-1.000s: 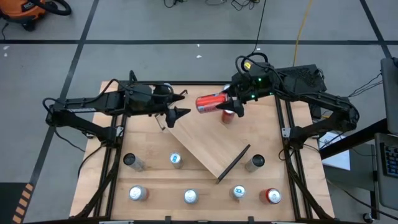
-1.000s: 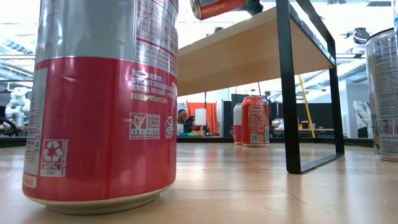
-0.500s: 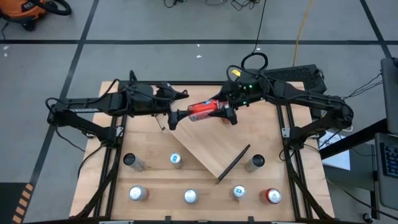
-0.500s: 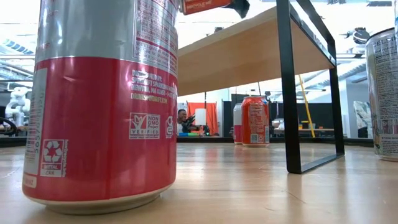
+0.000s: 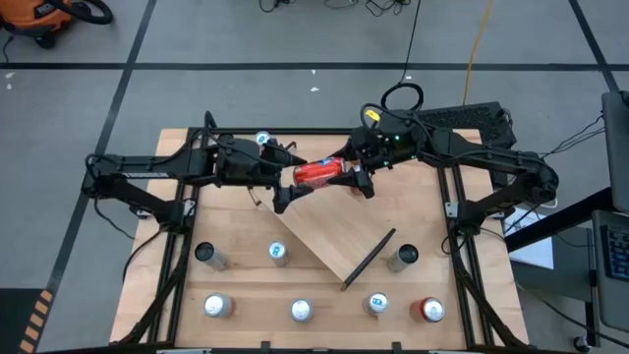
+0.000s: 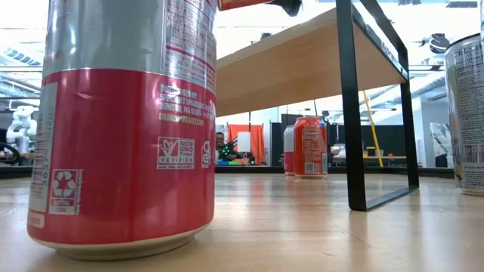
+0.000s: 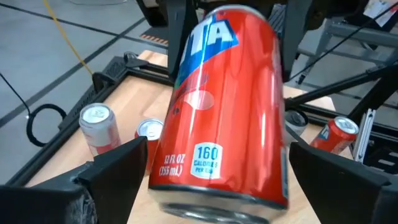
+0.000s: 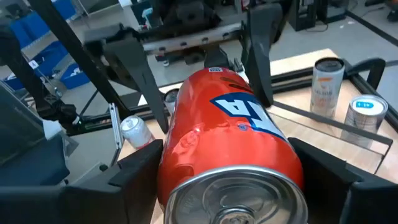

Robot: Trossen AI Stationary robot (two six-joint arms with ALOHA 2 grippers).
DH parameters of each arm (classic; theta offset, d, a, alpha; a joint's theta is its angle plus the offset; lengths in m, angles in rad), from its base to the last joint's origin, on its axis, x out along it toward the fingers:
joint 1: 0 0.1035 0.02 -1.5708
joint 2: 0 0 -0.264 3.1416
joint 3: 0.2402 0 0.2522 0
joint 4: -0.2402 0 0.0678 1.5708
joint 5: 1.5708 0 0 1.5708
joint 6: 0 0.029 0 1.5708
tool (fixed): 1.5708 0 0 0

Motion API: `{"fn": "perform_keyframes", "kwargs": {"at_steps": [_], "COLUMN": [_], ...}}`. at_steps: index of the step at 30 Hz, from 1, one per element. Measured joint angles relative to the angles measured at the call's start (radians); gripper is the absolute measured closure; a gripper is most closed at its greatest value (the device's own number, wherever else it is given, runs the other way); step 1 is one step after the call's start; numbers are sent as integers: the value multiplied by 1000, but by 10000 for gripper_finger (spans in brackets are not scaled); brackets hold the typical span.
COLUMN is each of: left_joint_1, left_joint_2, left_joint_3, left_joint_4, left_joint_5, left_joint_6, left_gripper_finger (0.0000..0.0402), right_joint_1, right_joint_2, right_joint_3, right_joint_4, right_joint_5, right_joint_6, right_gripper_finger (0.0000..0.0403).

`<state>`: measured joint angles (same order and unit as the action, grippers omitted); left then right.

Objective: Place canned beverage on shelf
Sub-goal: Put the top red soda can on the shelf

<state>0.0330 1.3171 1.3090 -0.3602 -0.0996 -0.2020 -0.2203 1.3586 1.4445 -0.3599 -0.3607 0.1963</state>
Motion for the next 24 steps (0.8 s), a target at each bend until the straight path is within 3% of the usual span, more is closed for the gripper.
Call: {"fn": "perform_keyframes", "kwargs": {"at_steps": [10,20,24], "left_joint_1": [0,0,0], "left_joint_2": [6,6,6], "left_joint_3": [0,0,0], "left_joint_4": [14,9,9], "left_joint_5": [-31,14,17], "left_joint_6": [8,32,32], "left_gripper_finger": [17,98,112], "right_joint_1": [0,0,0], "right_joint_2": [0,0,0], "right_joint_3": [0,0,0], "right_joint_4": [12,11,12], "right_joint_5": [-1,-8,-8], "right_joint_6": [0,-7,-1], "right_gripper_finger": [129,128,128]}}
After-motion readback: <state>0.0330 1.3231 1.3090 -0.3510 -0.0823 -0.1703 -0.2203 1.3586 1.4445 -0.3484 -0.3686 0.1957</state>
